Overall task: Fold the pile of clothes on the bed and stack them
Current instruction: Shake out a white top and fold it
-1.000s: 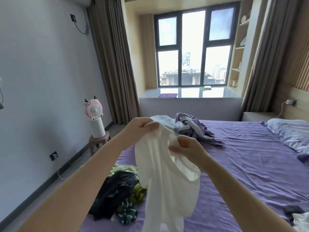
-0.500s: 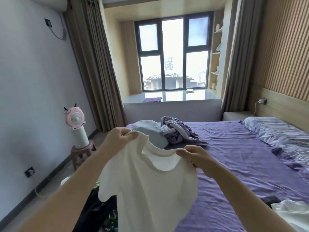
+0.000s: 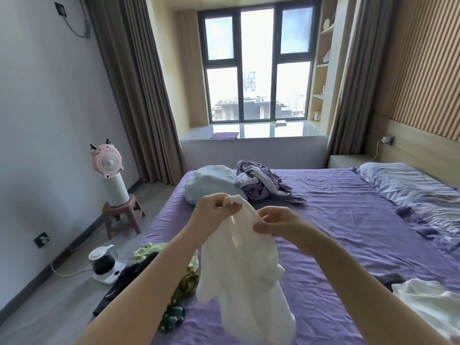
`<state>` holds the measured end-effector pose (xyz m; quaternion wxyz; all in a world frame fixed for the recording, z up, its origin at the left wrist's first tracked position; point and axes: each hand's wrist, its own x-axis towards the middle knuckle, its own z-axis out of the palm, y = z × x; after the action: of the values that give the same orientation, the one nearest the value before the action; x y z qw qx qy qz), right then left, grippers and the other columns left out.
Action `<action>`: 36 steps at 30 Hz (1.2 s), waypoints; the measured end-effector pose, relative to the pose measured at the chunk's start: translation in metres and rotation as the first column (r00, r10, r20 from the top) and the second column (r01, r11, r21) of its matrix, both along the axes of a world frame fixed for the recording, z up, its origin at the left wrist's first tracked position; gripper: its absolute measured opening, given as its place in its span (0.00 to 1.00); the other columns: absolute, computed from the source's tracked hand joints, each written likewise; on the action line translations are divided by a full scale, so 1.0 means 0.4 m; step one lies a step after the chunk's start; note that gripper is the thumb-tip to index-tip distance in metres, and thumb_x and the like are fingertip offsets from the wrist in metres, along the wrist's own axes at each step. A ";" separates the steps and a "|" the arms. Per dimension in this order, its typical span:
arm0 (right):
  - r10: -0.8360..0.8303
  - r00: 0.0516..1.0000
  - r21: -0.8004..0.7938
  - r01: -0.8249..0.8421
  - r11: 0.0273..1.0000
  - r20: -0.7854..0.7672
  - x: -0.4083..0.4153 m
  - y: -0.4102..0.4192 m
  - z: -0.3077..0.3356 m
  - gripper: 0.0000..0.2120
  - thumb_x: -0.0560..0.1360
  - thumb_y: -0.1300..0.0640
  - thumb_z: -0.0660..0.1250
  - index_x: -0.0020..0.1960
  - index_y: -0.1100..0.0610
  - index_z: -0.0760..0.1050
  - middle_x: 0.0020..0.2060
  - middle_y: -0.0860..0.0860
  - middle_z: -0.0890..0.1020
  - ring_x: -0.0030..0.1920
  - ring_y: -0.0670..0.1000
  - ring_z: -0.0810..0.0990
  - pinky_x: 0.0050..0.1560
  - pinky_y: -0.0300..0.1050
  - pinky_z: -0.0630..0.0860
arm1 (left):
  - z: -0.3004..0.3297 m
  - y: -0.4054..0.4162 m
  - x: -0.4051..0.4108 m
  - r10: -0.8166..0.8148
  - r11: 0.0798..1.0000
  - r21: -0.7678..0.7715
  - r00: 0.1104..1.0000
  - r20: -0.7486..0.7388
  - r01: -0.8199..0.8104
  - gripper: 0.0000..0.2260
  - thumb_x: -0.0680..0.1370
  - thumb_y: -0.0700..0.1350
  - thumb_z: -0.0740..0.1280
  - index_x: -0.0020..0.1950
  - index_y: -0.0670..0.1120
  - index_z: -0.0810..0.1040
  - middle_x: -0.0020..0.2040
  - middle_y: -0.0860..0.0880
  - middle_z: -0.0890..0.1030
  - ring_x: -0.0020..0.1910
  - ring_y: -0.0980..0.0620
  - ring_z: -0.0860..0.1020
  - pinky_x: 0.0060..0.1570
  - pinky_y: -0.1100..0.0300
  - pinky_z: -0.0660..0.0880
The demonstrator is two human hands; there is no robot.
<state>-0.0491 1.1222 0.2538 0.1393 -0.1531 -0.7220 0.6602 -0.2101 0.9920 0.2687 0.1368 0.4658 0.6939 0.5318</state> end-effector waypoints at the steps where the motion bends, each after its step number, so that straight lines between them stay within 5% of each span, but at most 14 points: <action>1: -0.040 0.999 0.023 0.040 0.999 -0.005 0.004 -0.004 -0.003 0.07 0.74 0.64 0.69 0.51 0.65 0.78 0.42 0.59 0.79 0.43 0.54 0.76 0.48 0.50 0.73 | 0.002 -0.003 -0.009 -0.002 1.000 -0.017 1.000 0.023 0.003 0.14 0.74 0.42 0.73 0.39 0.32 0.74 0.33 0.46 0.69 0.34 0.53 0.66 0.35 0.59 0.63; 4: -0.219 0.973 0.004 0.220 0.976 -0.073 0.009 0.005 0.008 0.03 0.77 0.64 0.64 0.46 0.60 0.76 0.36 0.55 0.74 0.38 0.52 0.70 0.37 0.44 0.67 | 0.014 -0.012 -0.034 -0.056 0.992 -0.112 0.998 0.037 0.059 0.05 0.72 0.42 0.75 0.43 0.42 0.81 0.36 0.52 0.76 0.34 0.59 0.72 0.37 0.67 0.69; 7: -0.338 0.938 0.082 0.343 0.936 -0.069 0.026 0.043 0.023 0.06 0.77 0.62 0.65 0.42 0.58 0.78 0.34 0.52 0.74 0.33 0.48 0.71 0.31 0.38 0.67 | 0.024 -0.034 -0.084 -0.086 0.960 -0.276 0.991 -0.107 0.053 0.15 0.70 0.44 0.77 0.55 0.50 0.79 0.47 0.53 0.76 0.43 0.63 0.75 0.43 0.75 0.69; 10: -0.384 0.923 0.150 0.385 0.911 -0.033 0.056 0.081 0.027 0.04 0.75 0.60 0.69 0.41 0.56 0.81 0.31 0.49 0.78 0.31 0.46 0.75 0.30 0.36 0.71 | 0.023 -0.073 -0.152 -0.089 0.913 -0.408 0.974 -0.207 -0.003 0.24 0.70 0.46 0.77 0.64 0.51 0.74 0.53 0.50 0.76 0.53 0.54 0.75 0.54 0.66 0.70; 13: -0.449 0.893 0.125 0.448 0.885 -0.017 0.089 0.117 0.026 0.03 0.72 0.61 0.72 0.45 0.57 0.83 0.31 0.49 0.82 0.29 0.44 0.78 0.29 0.33 0.73 | 0.018 -0.118 -0.197 -0.104 0.899 -0.437 0.981 -0.166 0.021 0.16 0.70 0.43 0.77 0.56 0.52 0.79 0.51 0.50 0.80 0.51 0.53 0.78 0.52 0.64 0.74; 19: -0.484 0.874 0.070 0.480 0.875 0.053 0.154 0.155 0.028 0.04 0.69 0.57 0.75 0.43 0.56 0.84 0.34 0.53 0.84 0.31 0.47 0.80 0.31 0.36 0.77 | 0.008 -0.143 -0.195 -0.010 0.959 -0.283 0.995 -0.103 -0.020 0.07 0.73 0.46 0.74 0.36 0.56 0.82 0.33 0.58 0.80 0.33 0.65 0.76 0.34 0.73 0.70; 23: -0.480 0.876 0.027 0.479 0.877 0.044 0.200 0.175 0.034 0.05 0.68 0.54 0.76 0.40 0.56 0.84 0.36 0.54 0.83 0.36 0.51 0.79 0.39 0.44 0.76 | -0.013 -0.119 -0.152 0.094 0.993 -0.066 0.995 0.016 -0.093 0.04 0.73 0.43 0.74 0.39 0.48 0.83 0.31 0.56 0.79 0.30 0.63 0.74 0.32 0.73 0.70; 30: -0.487 0.873 0.003 0.487 0.873 0.040 0.267 0.199 -0.016 0.07 0.68 0.52 0.75 0.40 0.55 0.84 0.35 0.52 0.82 0.36 0.49 0.79 0.37 0.42 0.76 | -0.075 -0.094 -0.067 0.161 0.986 -0.044 0.987 0.010 -0.161 0.11 0.76 0.44 0.70 0.37 0.39 0.78 0.30 0.52 0.73 0.29 0.59 0.68 0.29 0.68 0.65; 36: -0.540 0.840 -0.066 0.542 0.838 0.041 0.314 0.142 -0.064 0.07 0.69 0.54 0.74 0.45 0.56 0.84 0.37 0.52 0.84 0.36 0.48 0.80 0.35 0.39 0.78 | -0.132 -0.123 -0.004 0.182 0.983 -0.041 0.983 0.037 -0.180 0.07 0.79 0.46 0.66 0.42 0.51 0.81 0.33 0.59 0.79 0.32 0.65 0.73 0.37 0.68 0.70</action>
<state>0.0767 1.1790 0.2280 0.3066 -0.3627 -0.6254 0.6191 -0.2118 0.9426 0.2158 0.1107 0.3871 0.7402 0.5385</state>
